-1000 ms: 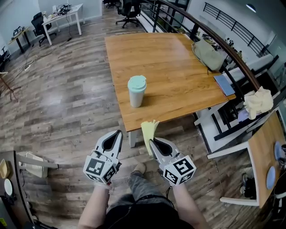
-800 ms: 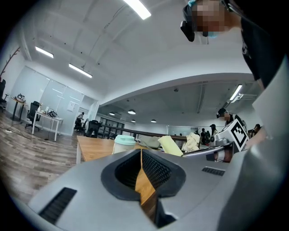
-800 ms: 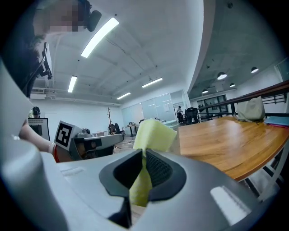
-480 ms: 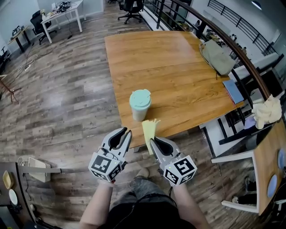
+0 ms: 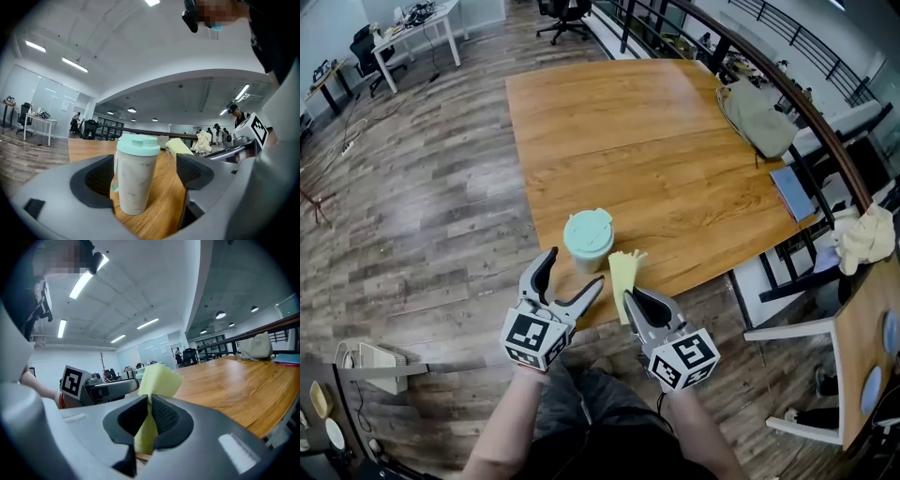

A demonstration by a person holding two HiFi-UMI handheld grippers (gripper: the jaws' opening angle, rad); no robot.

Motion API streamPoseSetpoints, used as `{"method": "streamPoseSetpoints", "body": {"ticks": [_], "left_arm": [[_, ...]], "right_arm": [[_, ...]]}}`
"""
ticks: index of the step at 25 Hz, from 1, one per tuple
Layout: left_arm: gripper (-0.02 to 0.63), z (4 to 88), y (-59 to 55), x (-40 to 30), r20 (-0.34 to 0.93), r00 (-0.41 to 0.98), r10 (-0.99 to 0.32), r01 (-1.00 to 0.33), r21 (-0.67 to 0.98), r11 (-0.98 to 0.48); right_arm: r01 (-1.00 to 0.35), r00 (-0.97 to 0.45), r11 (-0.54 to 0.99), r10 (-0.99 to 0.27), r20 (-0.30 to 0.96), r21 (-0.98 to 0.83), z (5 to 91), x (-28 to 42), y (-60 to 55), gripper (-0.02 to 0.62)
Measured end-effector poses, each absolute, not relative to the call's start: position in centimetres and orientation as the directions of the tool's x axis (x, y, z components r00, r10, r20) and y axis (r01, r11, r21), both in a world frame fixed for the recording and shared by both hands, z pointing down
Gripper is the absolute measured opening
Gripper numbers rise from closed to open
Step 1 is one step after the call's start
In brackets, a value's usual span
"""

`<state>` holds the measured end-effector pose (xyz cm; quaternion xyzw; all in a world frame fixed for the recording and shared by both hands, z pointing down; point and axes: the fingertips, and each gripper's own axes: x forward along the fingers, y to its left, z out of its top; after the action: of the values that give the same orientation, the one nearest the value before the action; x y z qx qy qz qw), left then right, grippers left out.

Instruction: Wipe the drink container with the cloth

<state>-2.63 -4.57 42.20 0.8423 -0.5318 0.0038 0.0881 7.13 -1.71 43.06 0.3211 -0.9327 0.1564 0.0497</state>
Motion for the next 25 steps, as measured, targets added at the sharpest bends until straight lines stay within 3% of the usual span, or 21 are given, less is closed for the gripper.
{"method": "streamPoseSetpoints", "body": {"ticks": [6,17,25], "left_arm": [[0.454,42.4,-8.0,-2.5,0.117,0.474,-0.873,-0.880,0.103,-0.464],[0.456,41.7,-11.1,-0.7,0.126,0.593,-0.795,-0.803,0.012,-0.596],[0.456,41.5,-11.8,-1.3,0.086,0.667,-0.740,-0.745,0.071,-0.663]], "right_arm": [[-0.654,-0.757,0.708,-0.616,0.219,-0.268,43.6,6.9,-3.8,0.034],[-0.704,-0.709,0.651,-0.668,0.224,-0.285,43.4,6.3,-6.9,0.034],[-0.704,-0.705,0.639,-0.681,0.198,-0.309,42.9,5.7,-8.0,0.034]]}}
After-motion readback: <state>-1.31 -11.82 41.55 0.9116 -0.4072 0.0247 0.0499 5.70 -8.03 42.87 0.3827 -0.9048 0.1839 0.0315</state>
